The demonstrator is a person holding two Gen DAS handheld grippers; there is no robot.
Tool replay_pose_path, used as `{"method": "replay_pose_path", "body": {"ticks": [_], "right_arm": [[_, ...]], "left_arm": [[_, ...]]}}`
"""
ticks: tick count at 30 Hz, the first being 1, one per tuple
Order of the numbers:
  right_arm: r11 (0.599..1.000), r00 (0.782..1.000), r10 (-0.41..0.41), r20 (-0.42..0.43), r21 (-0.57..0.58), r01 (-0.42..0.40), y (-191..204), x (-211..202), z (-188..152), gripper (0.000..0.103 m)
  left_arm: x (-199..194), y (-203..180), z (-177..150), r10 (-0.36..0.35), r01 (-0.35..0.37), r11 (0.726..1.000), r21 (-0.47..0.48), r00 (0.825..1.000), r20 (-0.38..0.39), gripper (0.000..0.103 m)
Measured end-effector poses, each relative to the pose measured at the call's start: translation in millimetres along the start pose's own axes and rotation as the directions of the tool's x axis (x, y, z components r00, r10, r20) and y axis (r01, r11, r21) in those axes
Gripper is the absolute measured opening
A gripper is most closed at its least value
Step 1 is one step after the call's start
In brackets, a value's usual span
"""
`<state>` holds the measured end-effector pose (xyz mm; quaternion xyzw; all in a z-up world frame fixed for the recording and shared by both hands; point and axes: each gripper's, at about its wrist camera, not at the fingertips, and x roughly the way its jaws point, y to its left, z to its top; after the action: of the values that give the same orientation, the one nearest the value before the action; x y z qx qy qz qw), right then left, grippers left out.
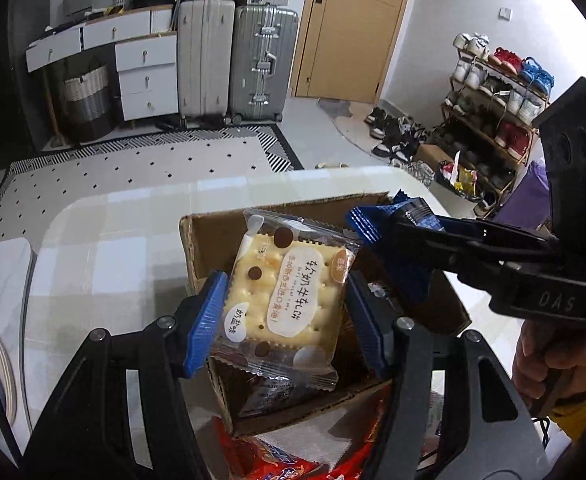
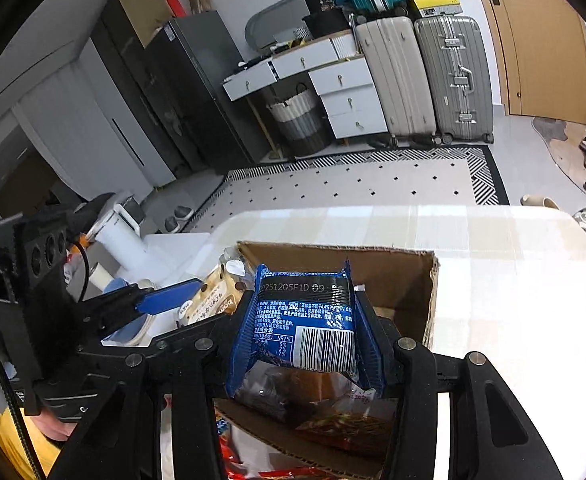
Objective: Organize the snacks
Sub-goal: 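Open both tools to drop the two packets into the box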
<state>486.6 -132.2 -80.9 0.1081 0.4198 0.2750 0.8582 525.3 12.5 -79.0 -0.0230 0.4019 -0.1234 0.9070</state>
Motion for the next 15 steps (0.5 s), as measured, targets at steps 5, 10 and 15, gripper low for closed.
{"method": "replay_pose_path", "body": {"ticks": [5,10,15], "right_arm": [[1.000,1.000,-0.014,-0.012,0.008,0.014,-2,4,-6,0.049],[1.000,1.000,-0.023,-0.012,0.004,0.023,2,2,-7,0.050],[1.000,1.000,-0.029,0.009,-0.008,0.029,6,-5,-6,0.050]], "left_arm": [[23,1,1,-0.002,0.002,1.000,0.006,1.000,-0.022,0.058],[40,2,2,0.021,-0.021,1.000,0.011,0.999,-0.028,0.060],[33,-2,-7,0.028,-0.028,0.999,0.015,1.000,-0.010,0.067]]}}
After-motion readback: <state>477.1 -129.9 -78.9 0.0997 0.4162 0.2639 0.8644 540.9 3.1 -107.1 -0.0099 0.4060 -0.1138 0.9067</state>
